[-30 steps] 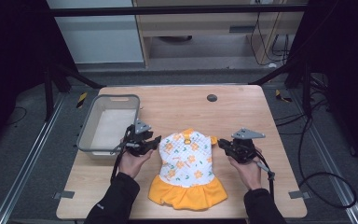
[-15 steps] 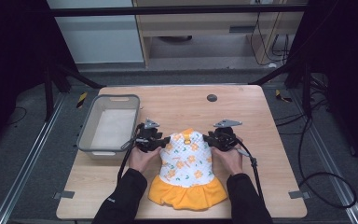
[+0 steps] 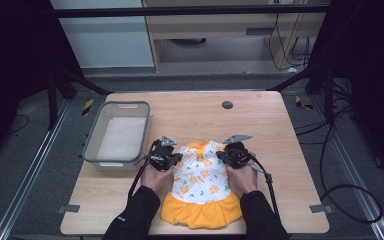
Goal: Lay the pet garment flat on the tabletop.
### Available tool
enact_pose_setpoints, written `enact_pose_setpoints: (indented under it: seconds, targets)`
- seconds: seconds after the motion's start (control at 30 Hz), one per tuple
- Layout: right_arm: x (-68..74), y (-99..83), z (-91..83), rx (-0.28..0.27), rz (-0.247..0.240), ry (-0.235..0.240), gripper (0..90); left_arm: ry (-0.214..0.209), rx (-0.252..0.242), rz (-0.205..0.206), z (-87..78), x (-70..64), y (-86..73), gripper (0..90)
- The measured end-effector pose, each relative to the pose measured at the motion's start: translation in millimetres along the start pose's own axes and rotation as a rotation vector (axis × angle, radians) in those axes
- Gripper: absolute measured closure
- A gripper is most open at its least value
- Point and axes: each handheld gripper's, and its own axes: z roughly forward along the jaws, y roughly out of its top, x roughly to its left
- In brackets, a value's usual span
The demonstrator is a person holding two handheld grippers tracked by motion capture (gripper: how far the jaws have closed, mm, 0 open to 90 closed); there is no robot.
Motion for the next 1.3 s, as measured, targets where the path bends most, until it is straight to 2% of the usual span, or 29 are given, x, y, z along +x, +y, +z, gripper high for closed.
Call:
enact_pose_setpoints:
  seconds: [0.23,0.33,0.4,0.43,0.47,0.53,0.6,0.63,0.73,0.77,0.83,0.97,1.1,1.2,1.3]
  targets:
    - [4.4,-16.5,-0.1,0.052,-0.026,0.018,90.0,-0.015,0.024,0.023,-0.2,-4.6,-10.1,87.3]
    - [3.9,-20.0,-0.7,0.043,-0.016,0.026,90.0,-0.02,0.025,0.015,0.5,-3.9,-11.7,84.4]
    - [3.6,-18.2,-4.0,0.034,-0.024,0.02,90.0,-0.02,-0.005,-0.001,-4.8,-2.5,-9.7,77.2]
    - [2.4,-16.2,-7.4,0.013,-0.021,0.021,89.2,-0.02,-0.037,-0.006,-10.7,-0.7,-7.3,73.0]
    - [-0.2,-12.7,-12.0,-0.014,-0.013,0.016,86.1,-0.008,-0.055,-0.001,-14.3,0.4,-5.4,69.7]
    - [-4.9,-6.5,-18.1,-0.052,-0.004,-0.004,82.8,0.041,-0.083,0.009,-22.6,4.7,1.5,64.0]
    - [-11.7,1.0,-22.2,-0.076,0.01,-0.036,77.4,0.079,-0.101,-0.011,-25.4,10.9,7.4,58.9]
    - [-15.4,4.3,-22.9,-0.089,0.016,-0.057,75.4,0.11,-0.086,-0.012,-23.7,14.0,9.7,57.4]
    - [-24.3,10.6,-19.3,-0.105,0.046,-0.103,68.1,0.15,-0.039,-0.018,-14.2,19.9,9.0,54.3]
    - [-26.7,11.1,-16.3,-0.094,0.05,-0.112,66.5,0.148,-0.008,-0.037,-8.8,21.7,6.8,53.7]
    - [-30.8,8.9,-8.1,-0.069,0.049,-0.131,64.1,0.142,0.029,-0.038,-1.9,23.0,3.3,52.8]
    - [-34.8,1.3,7.0,-0.031,0.061,-0.138,62.3,0.132,0.044,-0.037,5.5,21.6,-5.2,52.4]
    - [-36.2,-4.1,15.4,-0.017,0.065,-0.133,65.0,0.128,0.061,-0.042,9.8,21.5,-9.2,52.9]
    - [-34.5,-4.8,17.1,-0.01,0.056,-0.128,72.5,0.136,0.059,-0.031,11.0,18.6,-11.1,54.7]
    - [-29.9,-4.6,17.7,-0.005,0.053,-0.12,83.8,0.139,0.046,-0.042,11.3,16.5,-12.8,59.0]
